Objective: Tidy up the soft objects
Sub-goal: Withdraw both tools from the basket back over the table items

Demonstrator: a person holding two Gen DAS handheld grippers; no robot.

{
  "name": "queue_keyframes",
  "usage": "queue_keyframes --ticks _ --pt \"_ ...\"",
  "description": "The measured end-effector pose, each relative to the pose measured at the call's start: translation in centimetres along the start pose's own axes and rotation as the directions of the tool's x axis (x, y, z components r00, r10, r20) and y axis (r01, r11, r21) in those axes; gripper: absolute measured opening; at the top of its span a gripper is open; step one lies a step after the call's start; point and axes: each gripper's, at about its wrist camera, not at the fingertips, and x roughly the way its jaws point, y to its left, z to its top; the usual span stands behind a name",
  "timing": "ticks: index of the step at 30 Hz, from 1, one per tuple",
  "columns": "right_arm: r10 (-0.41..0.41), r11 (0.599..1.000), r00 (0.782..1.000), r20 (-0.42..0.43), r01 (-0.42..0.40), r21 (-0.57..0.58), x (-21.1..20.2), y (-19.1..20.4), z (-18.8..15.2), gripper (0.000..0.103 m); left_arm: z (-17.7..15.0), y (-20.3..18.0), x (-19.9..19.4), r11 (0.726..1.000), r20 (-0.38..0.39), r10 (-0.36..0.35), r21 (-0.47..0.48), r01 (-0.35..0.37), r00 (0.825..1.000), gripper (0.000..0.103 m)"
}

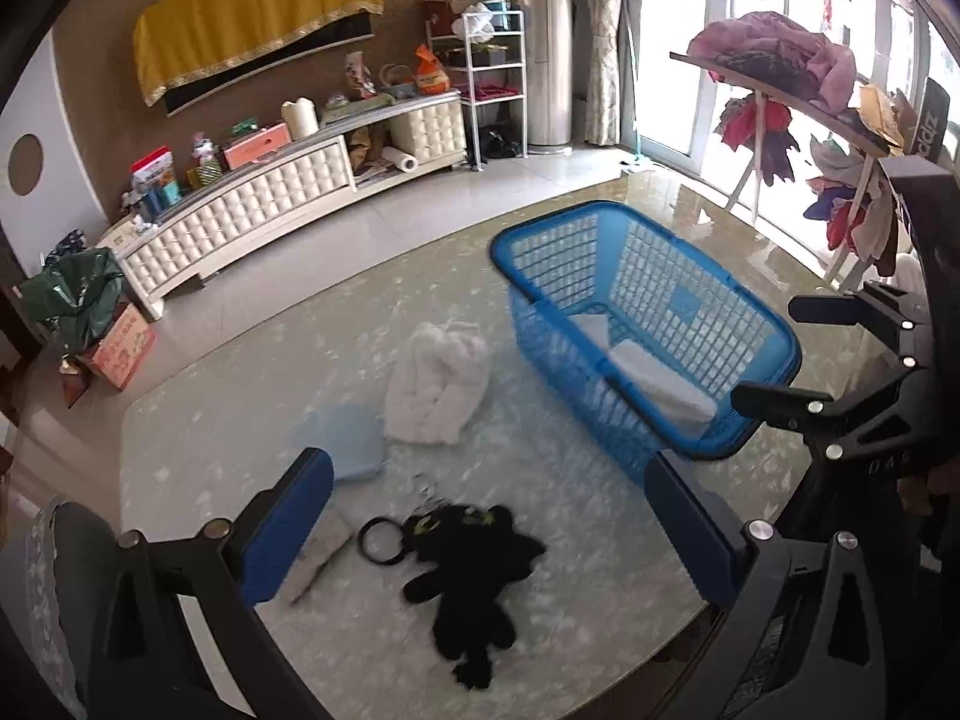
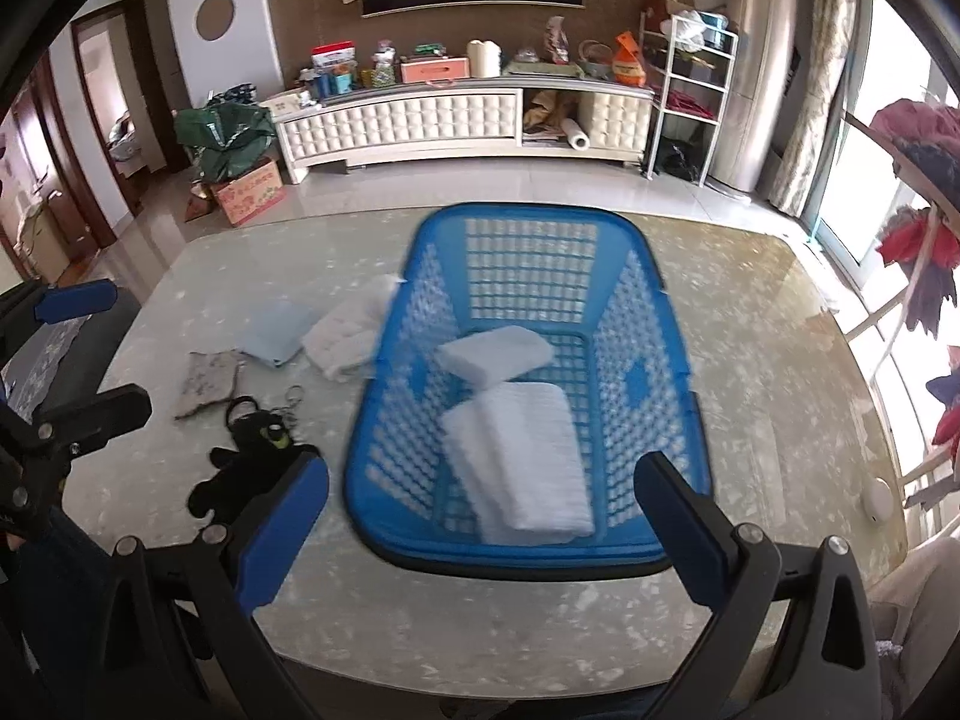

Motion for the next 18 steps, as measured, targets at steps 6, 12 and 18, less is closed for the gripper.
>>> queue_keyframes --ticks 6,12,18 --pt "0.04 0.998 0.999 -0.007 -0.041 -0.046 1.0 3.1 0.6 0.102 -2.3 3.5 -1.2 0.998 -0.015 0.013 -0.059 -0.014 1.0 0.103" --pt "0.084 0.993 0.996 -0.037 -0.087 -0.085 2.6 6.3 1.0 0.102 -4.5 6.5 -1.0 0.995 -0.051 0.05 -0.085 -0.054 0.997 0.103" --pt "0.114 0.984 0.99 -0.079 -0.124 -0.131 4.7 9.2 1.7 0.102 -6.4 9.2 0.2 0.992 -0.094 0.069 -0.099 -0.078 0.993 0.103"
